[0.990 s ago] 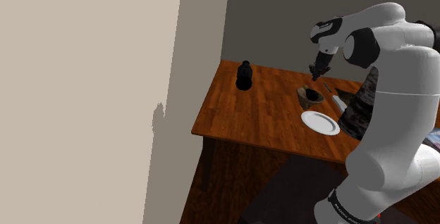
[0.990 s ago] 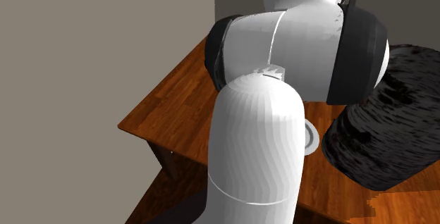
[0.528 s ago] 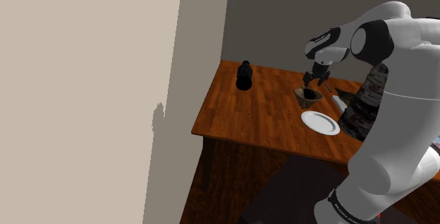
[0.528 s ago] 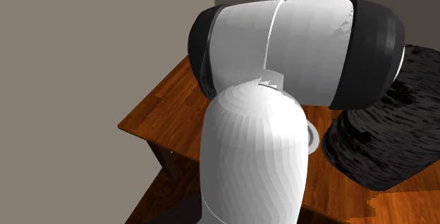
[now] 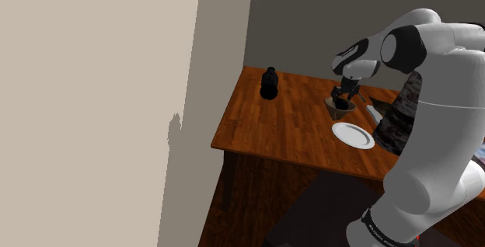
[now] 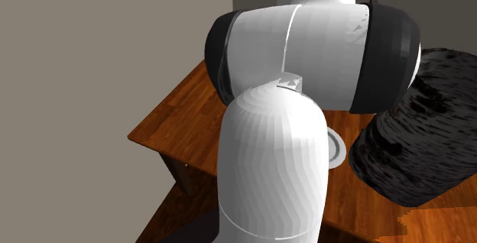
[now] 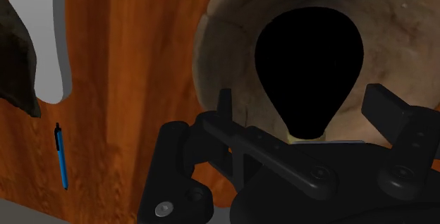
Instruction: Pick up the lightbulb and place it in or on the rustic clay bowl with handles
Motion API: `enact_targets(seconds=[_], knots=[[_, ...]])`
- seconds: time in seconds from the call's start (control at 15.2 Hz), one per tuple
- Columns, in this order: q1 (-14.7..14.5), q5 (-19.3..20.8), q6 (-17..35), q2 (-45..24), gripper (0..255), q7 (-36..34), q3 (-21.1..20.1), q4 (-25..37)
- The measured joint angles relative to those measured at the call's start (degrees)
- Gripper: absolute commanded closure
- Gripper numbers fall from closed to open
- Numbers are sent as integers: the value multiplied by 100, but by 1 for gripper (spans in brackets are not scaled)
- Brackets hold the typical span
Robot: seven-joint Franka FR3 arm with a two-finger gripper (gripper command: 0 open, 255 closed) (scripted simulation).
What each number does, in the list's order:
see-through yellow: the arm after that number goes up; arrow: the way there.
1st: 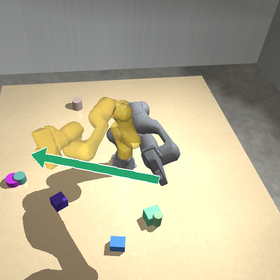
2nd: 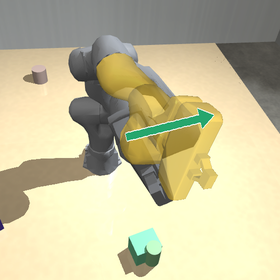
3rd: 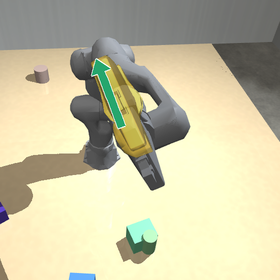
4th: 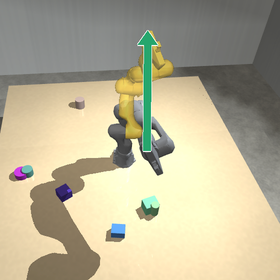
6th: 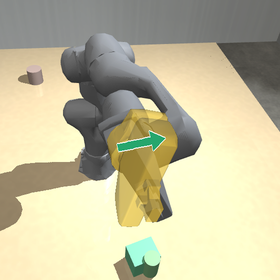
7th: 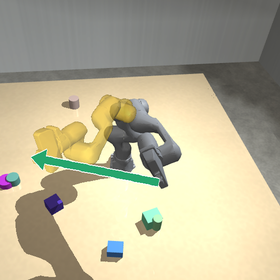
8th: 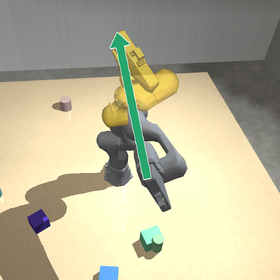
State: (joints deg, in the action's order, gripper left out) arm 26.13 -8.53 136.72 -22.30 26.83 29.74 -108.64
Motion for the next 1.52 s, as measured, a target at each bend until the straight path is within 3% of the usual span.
enact_targets(seconds=[0.4,0.46,1.12,1.52], knots=[[24,-31,41,-46,0,26,-15,5],[24,-31,41,-46,255,26,-15,5],[19,-29,42,-44,255,21,-15,1],[-46,112,-271,170,255,-56,64,123]])
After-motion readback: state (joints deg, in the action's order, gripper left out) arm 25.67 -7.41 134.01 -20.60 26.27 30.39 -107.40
